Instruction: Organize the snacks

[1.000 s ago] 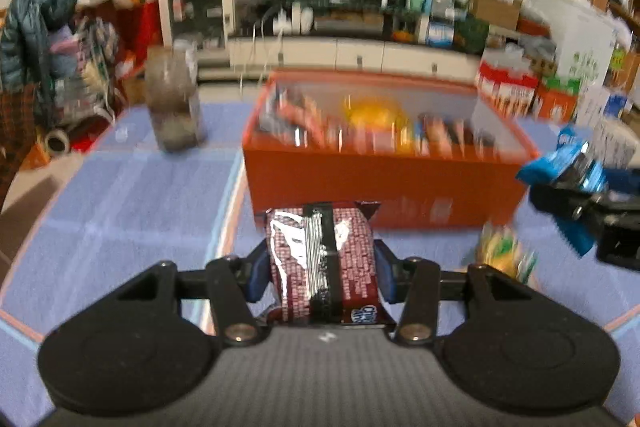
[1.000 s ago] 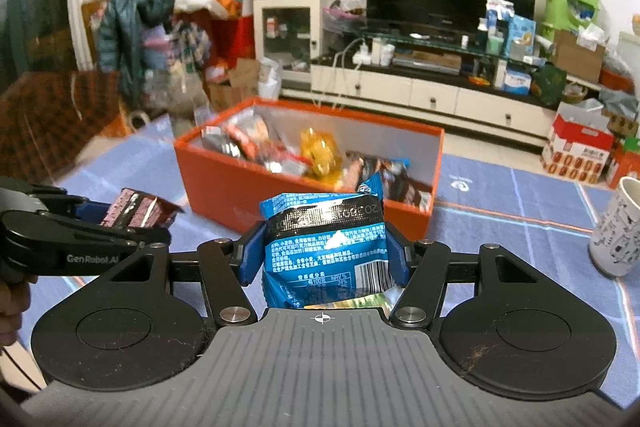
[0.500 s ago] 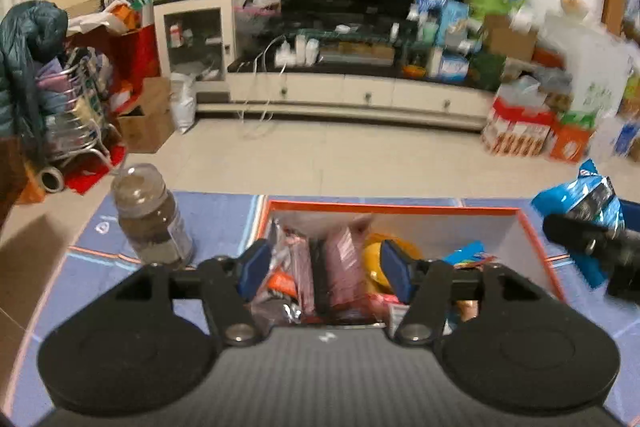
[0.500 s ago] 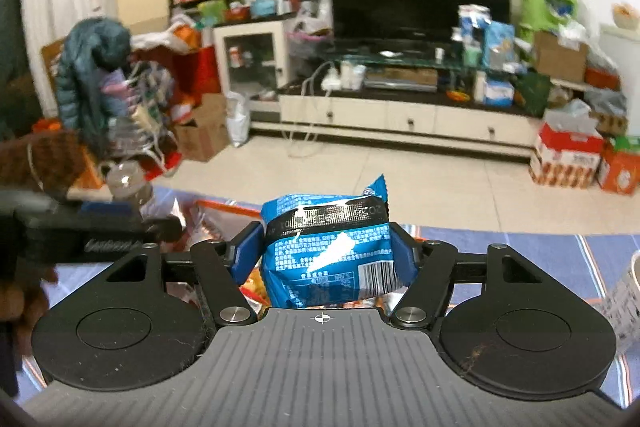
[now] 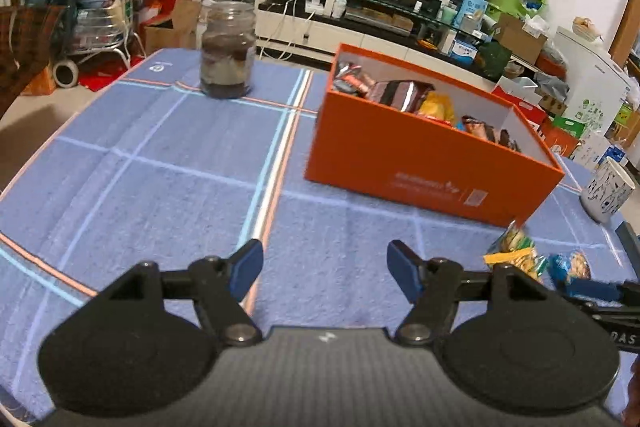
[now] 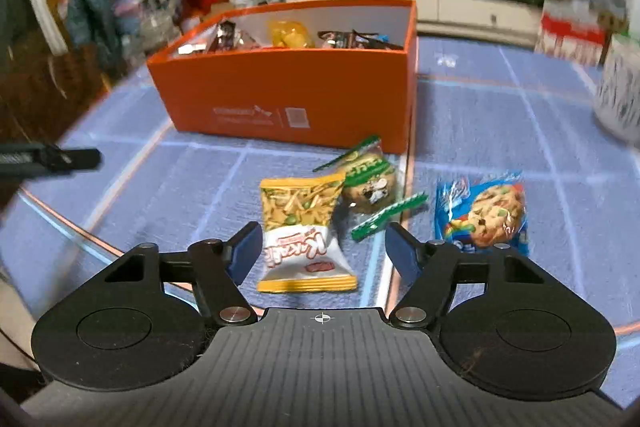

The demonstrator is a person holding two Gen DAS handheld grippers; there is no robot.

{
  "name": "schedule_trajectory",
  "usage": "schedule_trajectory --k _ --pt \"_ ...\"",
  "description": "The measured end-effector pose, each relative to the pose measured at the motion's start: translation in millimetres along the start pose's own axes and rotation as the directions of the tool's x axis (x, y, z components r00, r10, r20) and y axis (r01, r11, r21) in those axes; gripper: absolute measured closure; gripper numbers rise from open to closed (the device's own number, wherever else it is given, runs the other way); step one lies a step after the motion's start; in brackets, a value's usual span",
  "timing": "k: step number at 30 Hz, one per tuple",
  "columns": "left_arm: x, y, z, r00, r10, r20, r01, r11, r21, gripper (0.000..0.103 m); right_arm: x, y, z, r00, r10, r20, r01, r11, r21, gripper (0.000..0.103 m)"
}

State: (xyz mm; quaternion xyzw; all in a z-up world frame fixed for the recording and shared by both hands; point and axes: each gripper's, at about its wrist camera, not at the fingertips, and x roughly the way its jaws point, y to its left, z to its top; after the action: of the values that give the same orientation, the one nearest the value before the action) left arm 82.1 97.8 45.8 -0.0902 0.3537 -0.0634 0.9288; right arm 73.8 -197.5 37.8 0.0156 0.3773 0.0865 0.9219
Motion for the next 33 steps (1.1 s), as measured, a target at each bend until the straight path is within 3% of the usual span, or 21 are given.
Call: schedule_trajectory --k 2,4,6,7,8,10,13,16,17,18,23,26,29,31,32,33 --pt "0.0 6.5 0.0 1.0 -0.003 -0.009 0.003 1.0 -0.002 0.034 -3.6 6.8 -0.3 0.999 -0.026 0.02 0.027 0.999 -0.039 0.044" --pt "-0.9 13.6 0.9 1.0 -0.009 -0.014 0.008 1.0 -0.025 0.034 -26.9 -3.4 3.3 0.991 -0.079 0.109 0.082 0.996 -0.025 0.042" --pt "-5.7 22.0 3.3 1.0 -0.019 -0.012 0.019 0.999 -0.037 0.034 -46.9 -26.7 11.8 0.953 -0.234 0.192 0.226 0.972 0.062 0.016" --pt "-7.8 23.0 5.5 1.0 -0.028 -0.002 0.028 0.999 -0.046 0.034 -45.6 -40.0 14.9 0.935 -0.307 0.176 0.292 0.95 0.108 0.013" --pt "-9.0 22.9 7.1 0.999 -0.039 0.005 0.039 0.998 -0.054 0.034 -39.4 -51.9 16.8 0.935 -0.327 0.134 0.309 0.941 0.141 0.014" --pt "-10.6 21.2 9.4 0.998 -0.061 0.013 0.062 0.996 -0.059 0.034 -18.4 -75.9 16.2 0.967 -0.253 0.044 0.238 0.948 0.211 0.018" --pt "-9.6 18.7 6.6 0.998 -0.066 0.0 0.066 0.997 -0.044 0.034 14.4 -82.7 12.7 0.964 -0.266 -0.007 0.263 0.952 0.158 0.019" --pt "-4.6 16.6 3.4 0.998 -0.06 -0.018 0.059 0.998 -0.036 0.034 42.5 -83.6 9.6 0.976 -0.206 -0.069 0.214 0.967 0.138 0.02" --pt "-3.4 16.4 3.2 0.998 -0.06 -0.022 0.059 0.998 -0.035 0.034 48.5 -84.5 10.5 0.972 -0.22 -0.079 0.228 0.967 0.112 0.027" --pt "-2.2 16.6 3.7 0.998 -0.058 -0.024 0.058 0.998 -0.037 0.034 54.9 -82.3 8.4 0.966 -0.237 -0.099 0.245 0.967 0.074 0.043" --pt "-0.1 15.5 4.5 0.996 -0.078 -0.033 0.077 0.996 -0.046 0.034 36.8 -73.1 10.1 0.958 -0.282 -0.053 0.283 0.959 0.012 0.059" --pt "-1.4 11.3 4.4 0.996 -0.084 -0.029 0.083 0.996 -0.034 0.034 -5.4 -55.7 34.0 0.96 -0.265 0.093 0.265 0.964 0.013 0.059" --pt "2.0 5.9 1.7 0.996 -0.085 -0.04 0.085 0.996 -0.019 0.034 -22.6 -29.2 81.6 0.962 -0.183 0.203 0.188 0.982 -0.007 0.057" --pt "4.8 4.1 0.9 0.995 -0.087 -0.048 0.087 0.996 -0.012 0.034 -11.9 -14.5 121.0 0.969 -0.125 0.213 0.133 0.991 -0.022 0.045" --pt "6.3 3.9 1.3 0.995 -0.084 -0.049 0.084 0.996 -0.012 0.034 -6.4 -9.5 135.4 0.97 -0.116 0.212 0.126 0.991 -0.035 0.03" --pt "7.2 4.7 2.0 0.996 -0.08 -0.049 0.079 0.997 -0.016 0.034 -5.2 -4.4 145.7 0.962 -0.149 0.23 0.161 0.987 -0.031 0.024"
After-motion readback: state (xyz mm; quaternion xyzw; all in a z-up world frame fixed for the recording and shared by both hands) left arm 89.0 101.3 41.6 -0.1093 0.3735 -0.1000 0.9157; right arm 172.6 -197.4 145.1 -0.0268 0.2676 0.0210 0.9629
